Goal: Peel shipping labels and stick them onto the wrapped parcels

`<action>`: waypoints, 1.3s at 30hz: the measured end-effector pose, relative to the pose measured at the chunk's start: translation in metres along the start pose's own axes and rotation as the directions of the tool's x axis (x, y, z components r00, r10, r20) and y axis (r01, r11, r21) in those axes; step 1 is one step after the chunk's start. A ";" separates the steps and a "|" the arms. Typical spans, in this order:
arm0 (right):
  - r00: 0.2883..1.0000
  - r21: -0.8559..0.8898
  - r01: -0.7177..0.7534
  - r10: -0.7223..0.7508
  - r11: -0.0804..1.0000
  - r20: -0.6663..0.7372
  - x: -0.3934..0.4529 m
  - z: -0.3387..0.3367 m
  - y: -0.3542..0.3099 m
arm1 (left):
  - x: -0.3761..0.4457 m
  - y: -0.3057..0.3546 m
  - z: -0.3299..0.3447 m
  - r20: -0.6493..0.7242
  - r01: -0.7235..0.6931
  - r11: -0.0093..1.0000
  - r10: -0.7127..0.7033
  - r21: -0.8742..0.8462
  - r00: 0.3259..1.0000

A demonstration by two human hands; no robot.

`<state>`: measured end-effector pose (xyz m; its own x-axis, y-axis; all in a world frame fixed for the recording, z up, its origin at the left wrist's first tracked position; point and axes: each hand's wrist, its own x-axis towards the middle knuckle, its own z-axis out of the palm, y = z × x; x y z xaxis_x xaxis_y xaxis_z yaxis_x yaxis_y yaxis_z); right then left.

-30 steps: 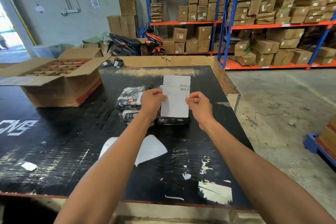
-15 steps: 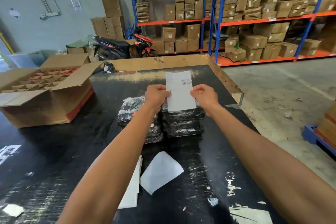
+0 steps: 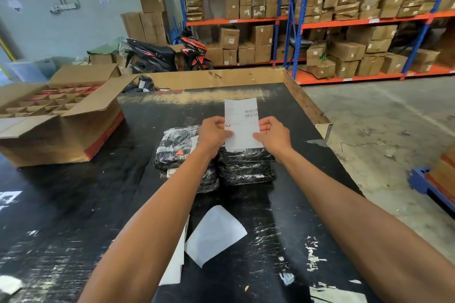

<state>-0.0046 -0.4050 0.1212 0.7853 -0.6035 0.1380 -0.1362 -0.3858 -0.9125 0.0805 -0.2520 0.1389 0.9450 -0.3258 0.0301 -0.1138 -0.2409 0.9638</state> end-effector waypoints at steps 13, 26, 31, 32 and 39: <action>0.991 -0.109 0.129 -0.133 0.986 -0.032 -0.001 0.007 0.012 | -0.018 -0.011 0.008 0.019 -0.230 0.924 0.235 0.306 0.972; 0.947 -0.260 0.319 -0.313 0.911 0.066 0.003 0.005 0.021 | -0.009 -0.014 0.001 0.027 -0.333 0.729 0.397 0.598 0.917; 0.920 -0.428 0.390 -0.324 0.815 0.221 0.022 -0.003 0.019 | 0.007 -0.018 0.003 0.230 -0.482 0.466 0.499 0.742 0.836; 0.917 -0.447 0.396 -0.322 0.802 0.234 0.027 -0.005 0.019 | 0.011 -0.017 0.003 0.263 -0.483 0.417 0.483 0.770 0.836; 0.902 -0.589 0.383 -0.149 0.711 0.406 0.052 0.000 0.011 | 0.045 -0.012 0.003 0.343 -0.402 0.349 0.220 0.846 0.913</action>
<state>0.0353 -0.4405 0.1184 0.9737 -0.2032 0.1034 -0.1521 -0.9168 -0.3693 0.1237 -0.2667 0.1277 0.7325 -0.6644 0.1485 -0.6795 -0.7268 0.1001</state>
